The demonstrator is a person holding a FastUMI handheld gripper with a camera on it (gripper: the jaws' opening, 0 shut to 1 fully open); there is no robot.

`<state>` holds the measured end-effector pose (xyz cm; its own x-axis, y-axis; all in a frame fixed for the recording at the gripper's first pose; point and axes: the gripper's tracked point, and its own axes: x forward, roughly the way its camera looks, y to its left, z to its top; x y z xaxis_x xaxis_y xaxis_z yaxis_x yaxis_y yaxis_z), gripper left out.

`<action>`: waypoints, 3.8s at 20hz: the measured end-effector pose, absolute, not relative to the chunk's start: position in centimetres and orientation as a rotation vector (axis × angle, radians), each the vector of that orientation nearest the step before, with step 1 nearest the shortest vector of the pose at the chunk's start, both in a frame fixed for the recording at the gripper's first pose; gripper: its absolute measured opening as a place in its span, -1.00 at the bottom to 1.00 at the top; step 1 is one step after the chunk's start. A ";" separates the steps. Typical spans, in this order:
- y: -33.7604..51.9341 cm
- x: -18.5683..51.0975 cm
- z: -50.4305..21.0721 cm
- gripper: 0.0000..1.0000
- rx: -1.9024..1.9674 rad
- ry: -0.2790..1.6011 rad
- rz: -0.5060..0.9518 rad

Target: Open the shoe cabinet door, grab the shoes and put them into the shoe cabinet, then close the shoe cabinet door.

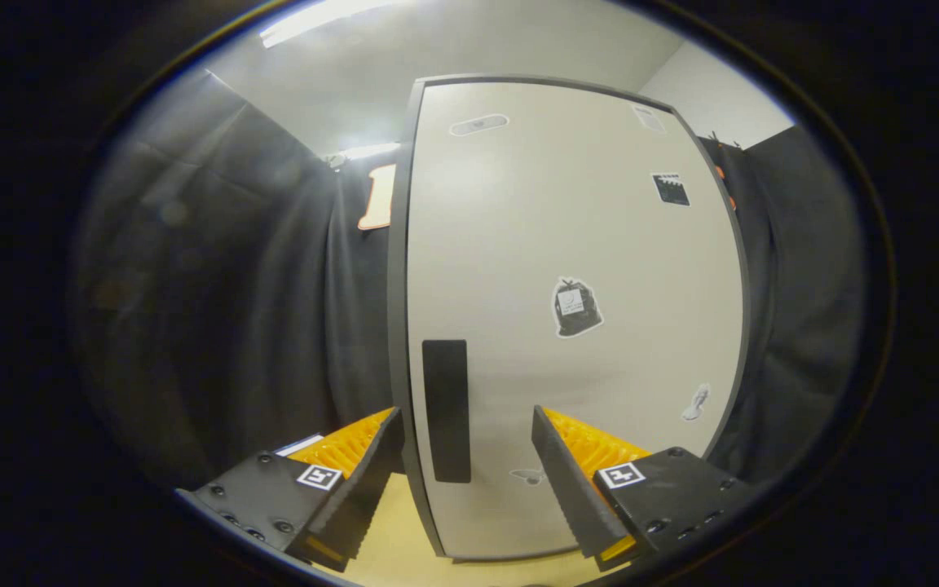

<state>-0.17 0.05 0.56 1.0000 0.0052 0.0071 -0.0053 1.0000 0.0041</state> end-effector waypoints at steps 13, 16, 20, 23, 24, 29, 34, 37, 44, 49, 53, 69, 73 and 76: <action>1.3 2.2 0.1 -0.31 0.004 -0.001 0.022; 1.0 3.8 -0.7 -0.31 0.007 0.016 0.002; 0.4 5.1 -2.2 -0.31 0.000 0.055 -0.037; 0.6 5.3 -1.9 -0.31 -0.046 0.017 -0.043; 0.6 5.5 -2.1 -0.31 -0.055 0.019 -0.045; 1.9 5.4 -2.3 -0.31 -0.024 0.029 -0.025; 1.9 5.5 -2.5 -0.46 0.006 0.069 -0.033; 1.8 5.3 -2.6 -0.58 0.010 0.085 -0.037; 1.7 4.2 -2.3 -0.82 0.017 0.089 -0.019; 1.2 1.6 -2.3 -0.82 0.006 0.082 -0.030; 0.6 -0.6 -2.2 -0.82 0.007 0.083 -0.042; -3.9 -8.8 -1.4 -0.83 0.024 0.089 -0.049; -5.2 -10.2 -1.2 -0.83 0.030 0.099 -0.008; -6.4 -11.3 -1.1 -0.83 0.046 0.108 0.039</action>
<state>-11.33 -6.36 -1.12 0.9935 0.0409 -0.1067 -0.0360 0.9982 0.0478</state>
